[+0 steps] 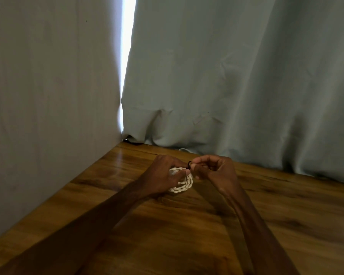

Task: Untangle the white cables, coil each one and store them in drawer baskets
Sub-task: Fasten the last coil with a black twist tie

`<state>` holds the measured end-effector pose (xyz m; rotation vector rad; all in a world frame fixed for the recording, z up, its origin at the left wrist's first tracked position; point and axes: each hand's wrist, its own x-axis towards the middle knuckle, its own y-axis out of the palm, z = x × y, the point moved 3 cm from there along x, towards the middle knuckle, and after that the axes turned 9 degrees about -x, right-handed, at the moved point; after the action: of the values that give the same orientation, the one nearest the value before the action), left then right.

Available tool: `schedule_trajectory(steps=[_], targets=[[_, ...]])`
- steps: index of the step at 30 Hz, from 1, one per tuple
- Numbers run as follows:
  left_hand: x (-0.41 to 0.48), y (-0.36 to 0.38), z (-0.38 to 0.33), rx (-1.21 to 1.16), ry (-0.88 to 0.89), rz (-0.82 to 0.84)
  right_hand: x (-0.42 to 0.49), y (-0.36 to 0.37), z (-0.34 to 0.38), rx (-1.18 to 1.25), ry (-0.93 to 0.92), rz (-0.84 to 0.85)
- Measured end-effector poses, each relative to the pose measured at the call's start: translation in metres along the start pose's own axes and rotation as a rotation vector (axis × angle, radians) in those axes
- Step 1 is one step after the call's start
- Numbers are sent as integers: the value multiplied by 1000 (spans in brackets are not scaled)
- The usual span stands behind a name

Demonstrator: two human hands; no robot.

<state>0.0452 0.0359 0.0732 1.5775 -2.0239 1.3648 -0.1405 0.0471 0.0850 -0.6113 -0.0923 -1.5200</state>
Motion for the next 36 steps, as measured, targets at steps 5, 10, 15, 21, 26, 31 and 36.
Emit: schedule_trajectory(steps=[5, 10, 15, 21, 26, 31, 36], targets=[[0, 1, 1, -44, 1, 8, 2, 4, -4, -13, 25, 32], [1, 3, 11, -38, -10, 74, 1, 3, -4, -95, -16, 29], [2, 3, 13, -4, 14, 99, -1, 1, -2, -118, -69, 58], [2, 4, 9, 55, 74, 167, 1, 0, -5, -90, -10, 157], [2, 3, 17, 15, 18, 133, 0, -1, -9, -95, 28, 75], [-1, 1, 9, -280, -155, -10, -8, 2, -3, -10, 157, 107], [-3, 12, 11, -546, -322, -45, -37, 9, -2, 120, 289, 234]])
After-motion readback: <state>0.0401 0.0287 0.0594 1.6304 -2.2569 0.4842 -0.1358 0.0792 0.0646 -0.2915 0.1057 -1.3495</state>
